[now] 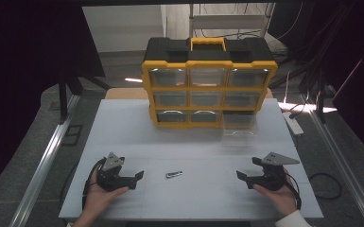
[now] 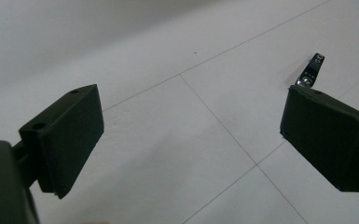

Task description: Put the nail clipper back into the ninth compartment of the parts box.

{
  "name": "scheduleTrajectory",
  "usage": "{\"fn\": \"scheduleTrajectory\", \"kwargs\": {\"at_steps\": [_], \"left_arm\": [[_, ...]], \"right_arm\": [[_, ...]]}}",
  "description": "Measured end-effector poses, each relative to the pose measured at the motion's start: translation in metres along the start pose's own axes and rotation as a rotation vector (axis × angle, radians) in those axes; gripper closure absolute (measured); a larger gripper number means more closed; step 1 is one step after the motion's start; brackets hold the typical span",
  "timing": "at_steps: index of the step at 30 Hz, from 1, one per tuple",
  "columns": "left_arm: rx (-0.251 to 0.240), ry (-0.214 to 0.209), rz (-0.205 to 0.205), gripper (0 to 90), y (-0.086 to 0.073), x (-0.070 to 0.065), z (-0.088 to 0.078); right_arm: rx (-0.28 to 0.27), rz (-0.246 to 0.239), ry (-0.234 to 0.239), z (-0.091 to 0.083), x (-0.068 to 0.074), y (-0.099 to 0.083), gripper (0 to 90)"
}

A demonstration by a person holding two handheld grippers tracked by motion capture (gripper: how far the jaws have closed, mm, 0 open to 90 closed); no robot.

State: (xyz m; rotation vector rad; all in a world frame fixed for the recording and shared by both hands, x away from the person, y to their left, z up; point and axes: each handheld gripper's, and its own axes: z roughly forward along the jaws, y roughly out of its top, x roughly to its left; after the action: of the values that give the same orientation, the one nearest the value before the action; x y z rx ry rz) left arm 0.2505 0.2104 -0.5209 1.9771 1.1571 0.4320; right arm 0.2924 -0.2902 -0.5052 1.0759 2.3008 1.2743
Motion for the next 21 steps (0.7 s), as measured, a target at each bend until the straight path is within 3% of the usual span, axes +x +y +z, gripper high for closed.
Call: {"fn": "scheduleTrajectory", "kwargs": {"at_steps": [7,21], "left_arm": [[-0.018,-0.008,0.016,6.7,0.0021,0.0001,-0.0056],[0.004,-0.027,0.029,8.2,0.0083,-0.0027,-0.0068]], "right_arm": [[0.002,-0.003,-0.011,-0.0009,0.0007,0.0001,12.8],[0.003,-0.004,-0.015,-0.0063,0.0017,-0.0033,13.5]]}}
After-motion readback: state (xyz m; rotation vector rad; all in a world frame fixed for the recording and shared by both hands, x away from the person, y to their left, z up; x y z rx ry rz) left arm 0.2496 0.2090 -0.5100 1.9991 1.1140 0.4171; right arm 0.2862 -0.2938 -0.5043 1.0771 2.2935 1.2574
